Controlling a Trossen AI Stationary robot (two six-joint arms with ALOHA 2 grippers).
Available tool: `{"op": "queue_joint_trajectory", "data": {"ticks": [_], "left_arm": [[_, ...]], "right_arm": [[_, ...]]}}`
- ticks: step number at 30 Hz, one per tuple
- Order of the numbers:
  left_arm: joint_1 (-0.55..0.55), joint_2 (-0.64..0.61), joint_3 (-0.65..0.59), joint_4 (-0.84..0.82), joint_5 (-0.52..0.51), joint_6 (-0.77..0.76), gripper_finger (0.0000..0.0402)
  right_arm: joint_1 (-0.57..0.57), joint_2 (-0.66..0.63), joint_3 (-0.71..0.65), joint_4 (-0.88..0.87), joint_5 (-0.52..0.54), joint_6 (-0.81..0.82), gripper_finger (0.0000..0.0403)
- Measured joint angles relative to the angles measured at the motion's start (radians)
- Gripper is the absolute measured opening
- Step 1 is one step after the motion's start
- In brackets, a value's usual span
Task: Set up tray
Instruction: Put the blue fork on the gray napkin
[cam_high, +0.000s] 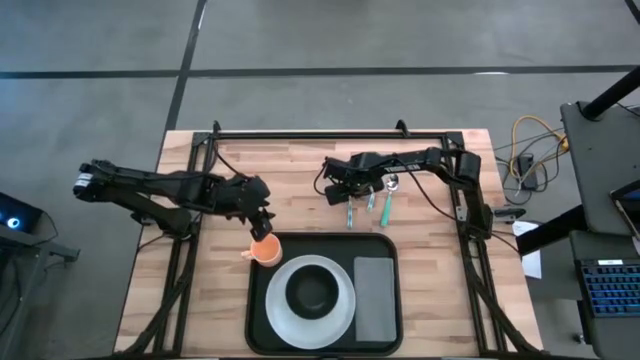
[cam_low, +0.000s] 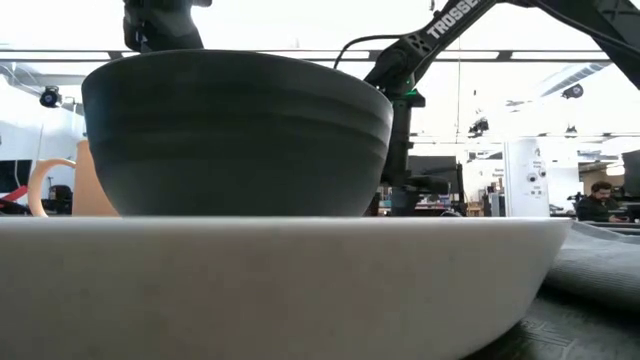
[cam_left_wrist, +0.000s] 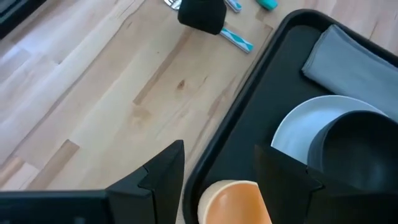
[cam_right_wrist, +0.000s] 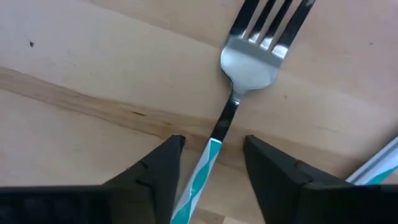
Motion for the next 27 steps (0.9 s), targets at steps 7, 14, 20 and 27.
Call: {"op": "queue_joint_trajectory", "data": {"ticks": [7,14,20,27], "left_arm": [[0.014,-0.008,-0.002,-0.005,-0.009,0.046,0.0171],[0.014,-0.027,-0.002,-0.005,-0.031,0.064,0.0171],[0.014,-0.044,-0.002,-0.009,-0.031,0.064,0.0171],[0.014,-0.055,-0.003,-0.01,-0.065,0.077,0.0171]], "right_arm": [[0.001,0.006,-0.005,0.012,0.006,0.0,0.0057],[0.002,-0.014,-0.007,-0.018,0.018,-0.017,0.0016],[0.038,-0.162,-0.015,-0.176,0.073,0.012,0.0014],[0.199,-0.404,-0.078,-0.254,-0.004,0.235,0.0014]]}}
